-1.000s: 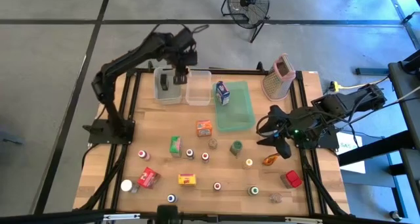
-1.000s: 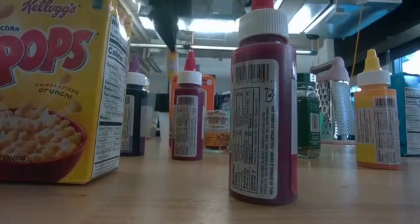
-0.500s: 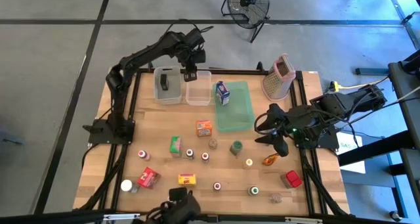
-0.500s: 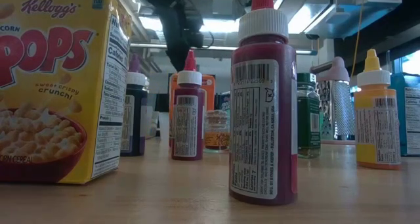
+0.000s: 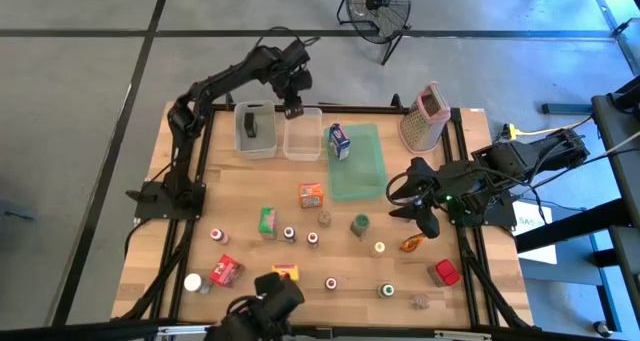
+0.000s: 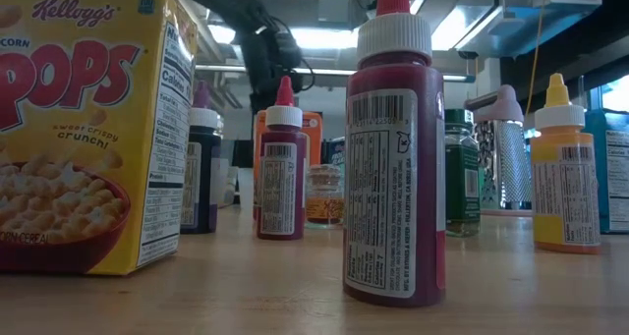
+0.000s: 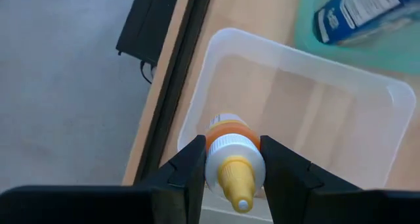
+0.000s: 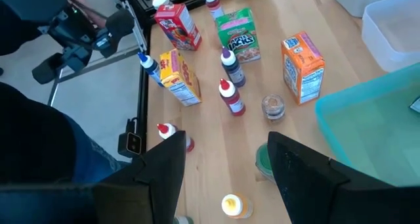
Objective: Pick & Place Kitchen Items
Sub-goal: Put the top yellow food coloring bottle into the transparent bin
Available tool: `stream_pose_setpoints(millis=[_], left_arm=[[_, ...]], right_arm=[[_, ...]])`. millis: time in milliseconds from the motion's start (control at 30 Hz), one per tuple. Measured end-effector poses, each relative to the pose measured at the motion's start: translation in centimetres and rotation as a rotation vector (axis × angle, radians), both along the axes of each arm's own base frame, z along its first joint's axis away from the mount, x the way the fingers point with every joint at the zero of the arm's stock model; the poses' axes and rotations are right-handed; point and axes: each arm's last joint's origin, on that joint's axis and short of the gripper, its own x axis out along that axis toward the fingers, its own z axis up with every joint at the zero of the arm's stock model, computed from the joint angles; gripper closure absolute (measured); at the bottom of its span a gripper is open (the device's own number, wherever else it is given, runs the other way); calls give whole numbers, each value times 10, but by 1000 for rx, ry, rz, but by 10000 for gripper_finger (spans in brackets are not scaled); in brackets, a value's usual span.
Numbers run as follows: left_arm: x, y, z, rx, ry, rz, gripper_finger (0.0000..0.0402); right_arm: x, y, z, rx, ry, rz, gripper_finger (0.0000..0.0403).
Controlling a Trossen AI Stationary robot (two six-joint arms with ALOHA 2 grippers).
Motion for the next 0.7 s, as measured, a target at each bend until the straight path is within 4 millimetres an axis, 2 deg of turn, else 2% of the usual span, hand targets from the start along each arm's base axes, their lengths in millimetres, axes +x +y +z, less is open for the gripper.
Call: stream_pose_setpoints(millis=[133, 333, 700], left_arm=[[-1, 2, -4, -14, -5, 37, 284], [-2, -3, -27, -67, 30, 74, 284], [2, 0, -44, -39, -10, 124, 285]], right_arm=[[0, 0, 0, 0, 0, 0, 185], [-1, 0, -1, -7, 10, 3, 185], [-2, -1, -1, -25, 10, 17, 185]])
